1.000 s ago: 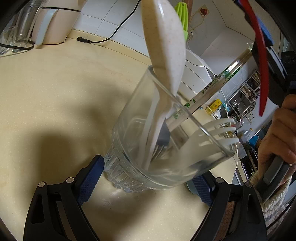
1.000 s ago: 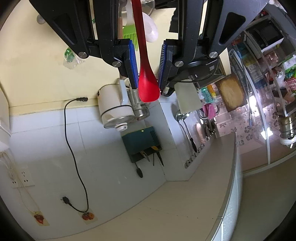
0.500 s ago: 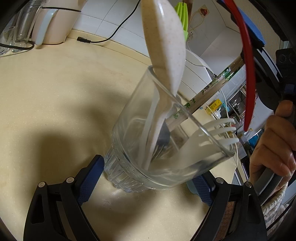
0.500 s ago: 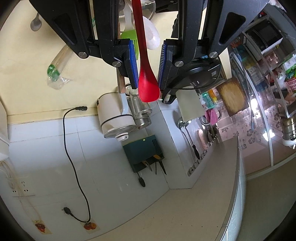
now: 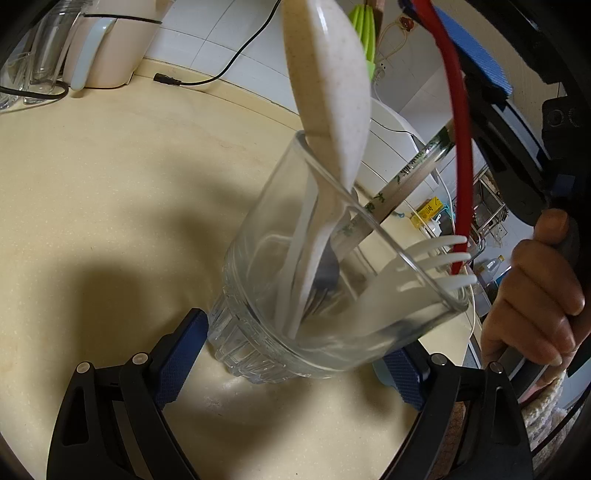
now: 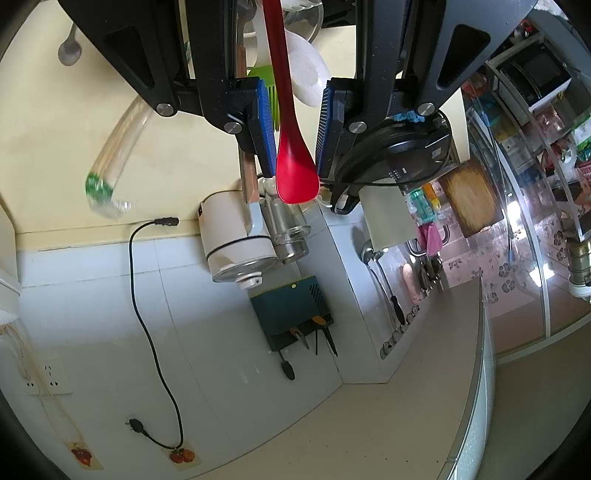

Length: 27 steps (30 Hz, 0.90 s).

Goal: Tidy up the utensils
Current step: 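Lower the red spatula into the glass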

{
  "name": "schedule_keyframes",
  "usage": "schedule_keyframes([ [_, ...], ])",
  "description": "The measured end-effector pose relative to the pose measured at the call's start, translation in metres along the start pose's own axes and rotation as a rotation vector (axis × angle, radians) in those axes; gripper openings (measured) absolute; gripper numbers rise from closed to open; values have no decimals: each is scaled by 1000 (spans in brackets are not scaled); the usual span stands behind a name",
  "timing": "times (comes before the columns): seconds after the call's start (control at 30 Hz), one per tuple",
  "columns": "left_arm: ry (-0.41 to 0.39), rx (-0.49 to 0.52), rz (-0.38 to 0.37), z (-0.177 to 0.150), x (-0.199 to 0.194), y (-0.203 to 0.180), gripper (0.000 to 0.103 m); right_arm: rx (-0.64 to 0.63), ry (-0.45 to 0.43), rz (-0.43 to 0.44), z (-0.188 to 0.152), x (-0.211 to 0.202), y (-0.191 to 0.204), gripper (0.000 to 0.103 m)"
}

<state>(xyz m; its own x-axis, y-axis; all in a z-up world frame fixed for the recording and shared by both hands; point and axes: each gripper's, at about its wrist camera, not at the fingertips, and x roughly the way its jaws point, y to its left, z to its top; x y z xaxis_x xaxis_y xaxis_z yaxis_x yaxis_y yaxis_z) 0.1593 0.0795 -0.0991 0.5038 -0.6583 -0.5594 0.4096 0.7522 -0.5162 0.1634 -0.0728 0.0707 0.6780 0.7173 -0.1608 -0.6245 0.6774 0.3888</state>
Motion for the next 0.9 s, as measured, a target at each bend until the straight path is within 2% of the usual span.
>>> schedule_keyframes([
  [0.33,0,-1,-1,0,0,0,92,-39,-23,-14,-7,3,2,22],
  [0.9,-1,-1,-1,0,0,1,92,-62,-3,-10,-17,7,3,22],
])
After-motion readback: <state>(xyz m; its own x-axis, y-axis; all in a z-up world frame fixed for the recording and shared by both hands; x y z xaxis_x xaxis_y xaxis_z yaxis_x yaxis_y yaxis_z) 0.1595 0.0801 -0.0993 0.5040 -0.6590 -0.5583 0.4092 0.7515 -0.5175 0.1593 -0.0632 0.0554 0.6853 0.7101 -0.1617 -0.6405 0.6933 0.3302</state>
